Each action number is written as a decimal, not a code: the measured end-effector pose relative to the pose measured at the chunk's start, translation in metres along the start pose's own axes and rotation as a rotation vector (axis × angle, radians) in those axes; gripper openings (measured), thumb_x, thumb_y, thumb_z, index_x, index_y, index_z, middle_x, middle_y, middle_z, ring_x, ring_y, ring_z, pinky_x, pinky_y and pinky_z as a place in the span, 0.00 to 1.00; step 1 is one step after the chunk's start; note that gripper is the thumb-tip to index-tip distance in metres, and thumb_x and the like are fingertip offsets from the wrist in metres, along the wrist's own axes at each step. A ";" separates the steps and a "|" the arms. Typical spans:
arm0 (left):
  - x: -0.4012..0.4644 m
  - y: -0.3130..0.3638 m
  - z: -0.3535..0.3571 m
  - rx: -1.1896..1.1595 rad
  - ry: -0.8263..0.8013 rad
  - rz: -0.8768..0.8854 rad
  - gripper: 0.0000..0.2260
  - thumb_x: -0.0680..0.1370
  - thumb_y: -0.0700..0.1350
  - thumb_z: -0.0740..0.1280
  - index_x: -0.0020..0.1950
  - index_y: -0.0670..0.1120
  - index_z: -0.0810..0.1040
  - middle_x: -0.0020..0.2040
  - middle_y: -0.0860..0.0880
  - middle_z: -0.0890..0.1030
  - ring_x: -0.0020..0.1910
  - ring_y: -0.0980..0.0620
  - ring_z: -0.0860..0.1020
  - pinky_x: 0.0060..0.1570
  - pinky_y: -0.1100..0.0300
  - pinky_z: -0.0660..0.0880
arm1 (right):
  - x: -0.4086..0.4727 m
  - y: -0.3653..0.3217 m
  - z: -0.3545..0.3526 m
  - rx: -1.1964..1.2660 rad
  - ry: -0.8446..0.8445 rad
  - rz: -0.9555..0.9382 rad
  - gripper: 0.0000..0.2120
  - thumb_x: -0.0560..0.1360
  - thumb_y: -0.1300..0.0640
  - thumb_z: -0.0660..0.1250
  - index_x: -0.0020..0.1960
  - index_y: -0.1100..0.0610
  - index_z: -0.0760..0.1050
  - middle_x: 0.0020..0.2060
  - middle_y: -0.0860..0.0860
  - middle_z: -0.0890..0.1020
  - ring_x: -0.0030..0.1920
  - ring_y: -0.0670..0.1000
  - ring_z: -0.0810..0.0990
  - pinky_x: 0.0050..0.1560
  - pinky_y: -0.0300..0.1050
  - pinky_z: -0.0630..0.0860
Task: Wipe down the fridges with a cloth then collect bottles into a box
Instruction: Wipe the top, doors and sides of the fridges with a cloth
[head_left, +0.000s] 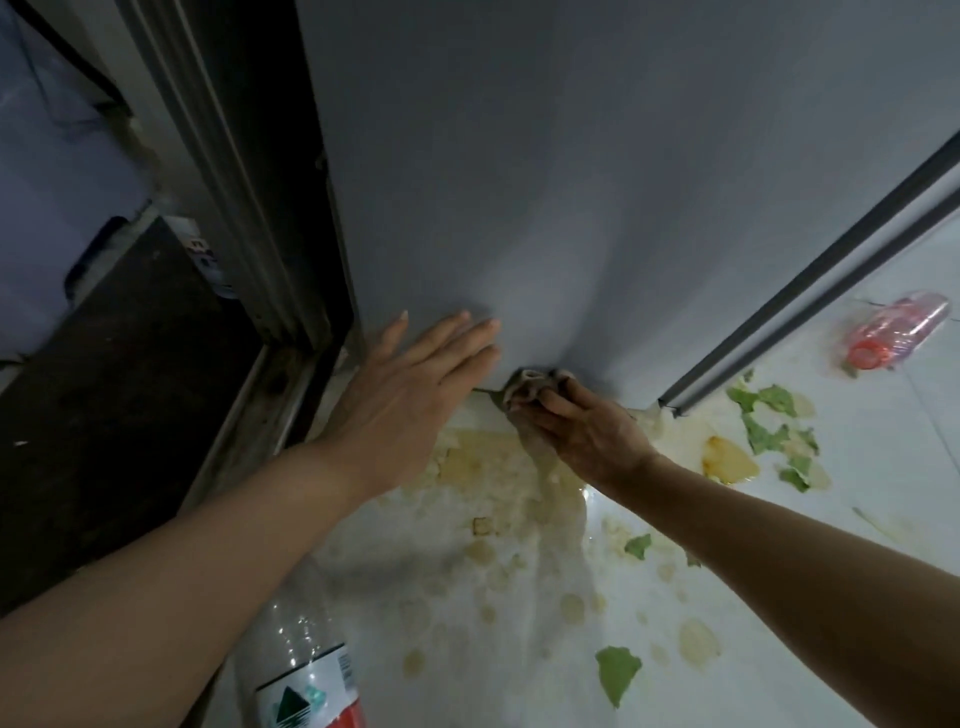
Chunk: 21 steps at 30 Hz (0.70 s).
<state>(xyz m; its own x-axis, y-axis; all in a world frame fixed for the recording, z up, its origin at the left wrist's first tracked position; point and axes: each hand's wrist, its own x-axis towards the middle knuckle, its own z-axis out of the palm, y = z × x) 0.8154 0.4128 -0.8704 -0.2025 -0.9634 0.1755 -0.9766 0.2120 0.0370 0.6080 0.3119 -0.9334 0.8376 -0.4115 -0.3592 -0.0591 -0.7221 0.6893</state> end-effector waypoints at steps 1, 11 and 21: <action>0.006 0.003 0.000 0.024 0.018 0.048 0.33 0.69 0.31 0.58 0.74 0.46 0.63 0.77 0.50 0.58 0.75 0.49 0.56 0.69 0.42 0.54 | -0.009 0.001 0.008 0.002 -0.017 -0.001 0.29 0.79 0.64 0.49 0.77 0.60 0.42 0.77 0.55 0.50 0.74 0.57 0.51 0.74 0.56 0.46; 0.026 0.023 -0.001 0.199 -0.011 0.047 0.35 0.61 0.32 0.67 0.69 0.43 0.69 0.73 0.47 0.65 0.72 0.47 0.65 0.66 0.38 0.59 | -0.075 0.022 0.055 0.026 -0.135 0.082 0.29 0.76 0.65 0.59 0.76 0.59 0.55 0.76 0.57 0.50 0.75 0.61 0.47 0.74 0.59 0.45; 0.064 0.075 -0.025 0.121 0.110 0.086 0.27 0.68 0.37 0.51 0.66 0.41 0.71 0.61 0.45 0.76 0.59 0.43 0.73 0.64 0.43 0.60 | -0.093 0.029 0.043 0.373 -0.035 0.314 0.17 0.81 0.60 0.50 0.66 0.61 0.71 0.69 0.58 0.69 0.70 0.61 0.61 0.74 0.55 0.55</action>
<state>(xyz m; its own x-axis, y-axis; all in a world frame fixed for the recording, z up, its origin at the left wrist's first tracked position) 0.7311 0.3717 -0.8315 -0.2826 -0.9175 0.2798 -0.9591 0.2650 -0.0998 0.5048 0.3058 -0.9069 0.7298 -0.6552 -0.1953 -0.5018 -0.7073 0.4979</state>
